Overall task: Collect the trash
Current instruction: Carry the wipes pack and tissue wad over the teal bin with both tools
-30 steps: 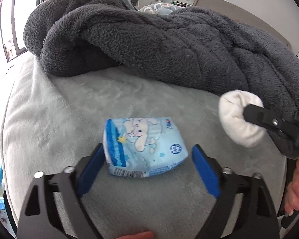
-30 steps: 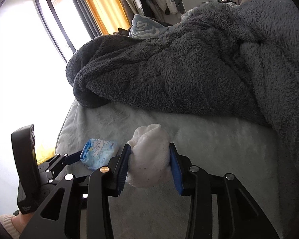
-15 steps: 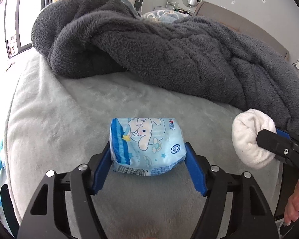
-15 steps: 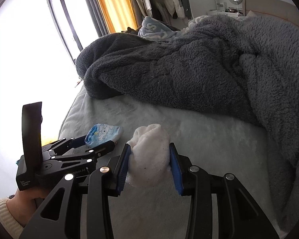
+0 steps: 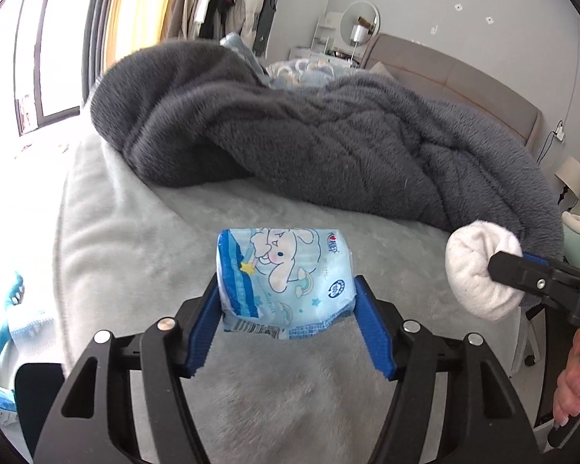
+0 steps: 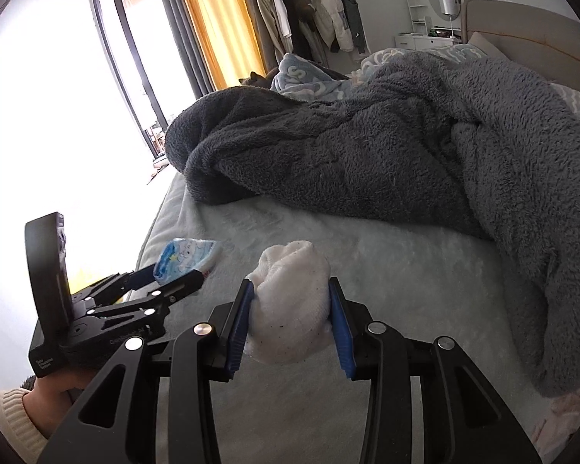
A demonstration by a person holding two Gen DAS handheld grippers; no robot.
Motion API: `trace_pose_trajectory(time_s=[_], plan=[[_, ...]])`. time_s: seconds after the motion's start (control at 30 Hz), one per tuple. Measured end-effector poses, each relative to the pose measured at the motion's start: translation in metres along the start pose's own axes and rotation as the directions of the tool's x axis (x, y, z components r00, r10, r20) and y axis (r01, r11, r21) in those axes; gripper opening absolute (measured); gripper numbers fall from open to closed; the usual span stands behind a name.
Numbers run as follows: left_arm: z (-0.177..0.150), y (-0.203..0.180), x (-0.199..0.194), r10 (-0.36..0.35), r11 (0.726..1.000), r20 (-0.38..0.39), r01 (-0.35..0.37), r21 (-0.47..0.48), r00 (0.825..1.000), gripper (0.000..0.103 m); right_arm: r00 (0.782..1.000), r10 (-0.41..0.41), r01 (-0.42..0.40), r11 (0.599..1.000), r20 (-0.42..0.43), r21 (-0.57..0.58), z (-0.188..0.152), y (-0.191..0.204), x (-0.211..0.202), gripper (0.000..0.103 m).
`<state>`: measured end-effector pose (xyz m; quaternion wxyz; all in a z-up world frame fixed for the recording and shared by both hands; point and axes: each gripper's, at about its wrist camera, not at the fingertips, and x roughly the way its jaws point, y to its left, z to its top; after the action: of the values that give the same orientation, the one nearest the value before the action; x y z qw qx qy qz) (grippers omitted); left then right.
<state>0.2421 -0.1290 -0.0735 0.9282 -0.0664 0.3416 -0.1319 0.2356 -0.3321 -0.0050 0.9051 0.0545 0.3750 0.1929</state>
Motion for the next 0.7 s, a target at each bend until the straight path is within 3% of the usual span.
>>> trace_pose_trajectory(time_s=[0.47, 0.7], plan=[[-0.021, 0.063, -0.071, 0.145, 0.988, 0.002, -0.145, -0.057, 0.989, 0.068, 0.997, 0.07, -0.067, 0.996, 0.045, -0.055, -0.011, 0.071, -0.026, 0.039], [-0.037, 0.116, -0.086, 0.222, 0.963, -0.059, -0.228, -0.141, 0.973, 0.068, 0.992, 0.116, -0.112, 0.99, 0.048, -0.086, -0.011, 0.114, -0.03, 0.039]])
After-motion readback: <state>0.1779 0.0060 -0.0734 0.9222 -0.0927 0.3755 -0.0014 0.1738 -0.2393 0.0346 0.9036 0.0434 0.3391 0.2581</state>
